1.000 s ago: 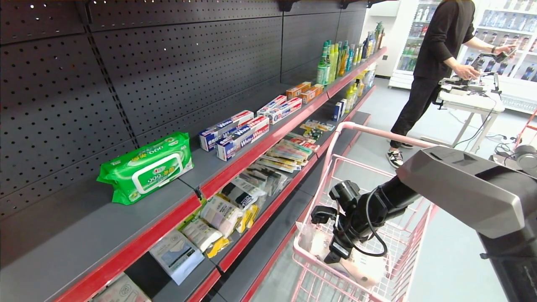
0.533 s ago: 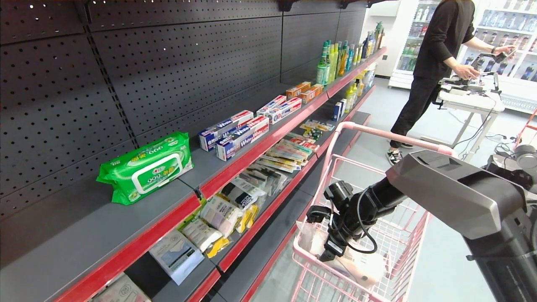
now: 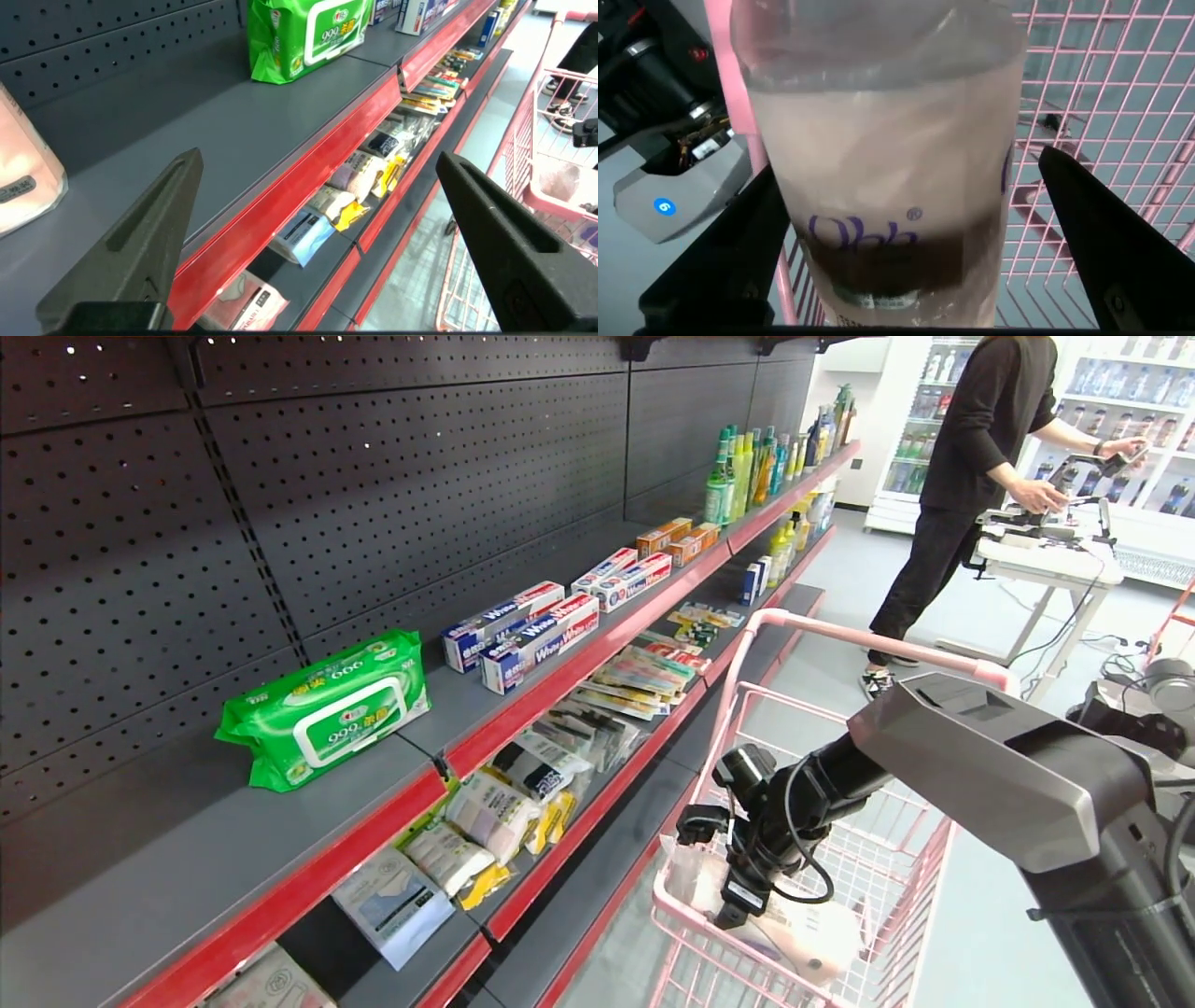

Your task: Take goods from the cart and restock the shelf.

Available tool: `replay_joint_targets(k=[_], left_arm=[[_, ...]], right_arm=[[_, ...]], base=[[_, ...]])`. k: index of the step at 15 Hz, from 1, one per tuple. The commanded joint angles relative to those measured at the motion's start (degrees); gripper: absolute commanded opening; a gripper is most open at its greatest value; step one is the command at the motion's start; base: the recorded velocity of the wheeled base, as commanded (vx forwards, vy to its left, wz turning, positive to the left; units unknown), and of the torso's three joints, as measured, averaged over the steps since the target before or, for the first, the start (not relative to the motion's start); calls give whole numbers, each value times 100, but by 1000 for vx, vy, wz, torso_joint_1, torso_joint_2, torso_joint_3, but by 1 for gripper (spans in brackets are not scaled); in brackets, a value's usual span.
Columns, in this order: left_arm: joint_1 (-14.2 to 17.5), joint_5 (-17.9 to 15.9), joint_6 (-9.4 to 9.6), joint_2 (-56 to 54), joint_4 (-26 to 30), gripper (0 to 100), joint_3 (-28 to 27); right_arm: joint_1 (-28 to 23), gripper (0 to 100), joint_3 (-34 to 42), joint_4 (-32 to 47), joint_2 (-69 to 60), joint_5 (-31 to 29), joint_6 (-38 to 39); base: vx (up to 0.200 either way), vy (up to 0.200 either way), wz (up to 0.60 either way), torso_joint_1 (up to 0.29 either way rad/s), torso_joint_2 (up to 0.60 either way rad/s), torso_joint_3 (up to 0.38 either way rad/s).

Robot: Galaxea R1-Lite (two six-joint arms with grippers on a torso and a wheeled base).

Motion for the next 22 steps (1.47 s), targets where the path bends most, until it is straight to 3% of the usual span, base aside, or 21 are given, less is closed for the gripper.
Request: replay_joint_targets(k=[1, 22], left_arm=[[0, 2, 0, -3, -2, 100, 0], [0, 2, 0, -3, -2, 100, 0]], right_arm=[[15, 100, -105, -1, 39, -2, -1], [24, 100, -228, 25, 74, 68, 158]], base=[[0, 0, 0, 0, 0, 0], [0, 0, 0, -21, 47, 26]])
